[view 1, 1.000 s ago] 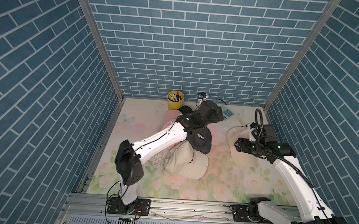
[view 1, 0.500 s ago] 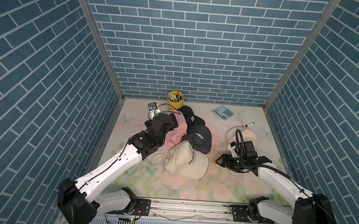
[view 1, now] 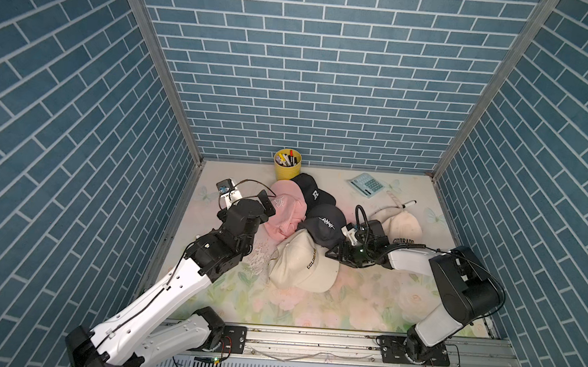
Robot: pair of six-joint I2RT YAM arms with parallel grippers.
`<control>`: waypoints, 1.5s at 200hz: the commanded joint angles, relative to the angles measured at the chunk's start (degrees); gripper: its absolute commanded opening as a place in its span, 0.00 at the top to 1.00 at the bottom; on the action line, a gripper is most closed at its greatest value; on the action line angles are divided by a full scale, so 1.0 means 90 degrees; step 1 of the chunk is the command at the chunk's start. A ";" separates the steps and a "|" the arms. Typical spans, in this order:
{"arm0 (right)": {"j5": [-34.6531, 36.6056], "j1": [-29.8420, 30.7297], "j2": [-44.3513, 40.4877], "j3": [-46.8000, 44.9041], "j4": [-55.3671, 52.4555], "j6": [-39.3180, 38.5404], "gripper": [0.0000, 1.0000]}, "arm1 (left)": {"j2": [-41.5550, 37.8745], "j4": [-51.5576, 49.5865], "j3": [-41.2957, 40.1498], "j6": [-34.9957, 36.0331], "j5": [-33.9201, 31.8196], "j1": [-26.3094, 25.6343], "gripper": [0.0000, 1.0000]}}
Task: Open the adjustable buckle of the baseball cap
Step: Pick up the baseball cap from the center of the board.
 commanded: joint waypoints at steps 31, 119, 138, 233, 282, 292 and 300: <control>-0.0322 0.0119 0.0183 0.0002 0.0005 0.0553 0.64 | -0.0534 -0.0238 -0.0370 -0.0184 -0.0426 0.0008 0.00; -0.0363 0.0535 -0.0098 -0.0006 0.0041 0.0997 1.00 | -0.0597 0.0058 -0.0473 0.0244 -0.0174 0.0008 0.02; -0.0322 0.0539 -0.0497 0.0115 -0.0189 0.1089 1.00 | -0.0603 0.0231 -0.0458 0.0480 -0.0039 0.0013 0.02; -0.0262 0.0432 -0.2284 0.1994 -0.2239 0.1223 1.00 | 0.0820 0.0802 0.1259 0.2675 0.1300 0.0003 0.06; 0.0037 0.0028 -0.2357 0.3261 -0.2978 0.1161 1.00 | 0.1957 0.1003 0.3034 0.4025 0.2090 0.0001 0.06; 0.0088 -0.0099 -0.2366 0.3525 -0.3030 0.1160 1.00 | 0.2208 0.0928 0.3425 0.4211 0.2144 0.0003 0.06; 0.0171 -0.0162 -0.2350 0.3807 -0.3171 0.1055 1.00 | 0.2418 0.0823 0.3826 0.4331 0.2185 0.0003 0.06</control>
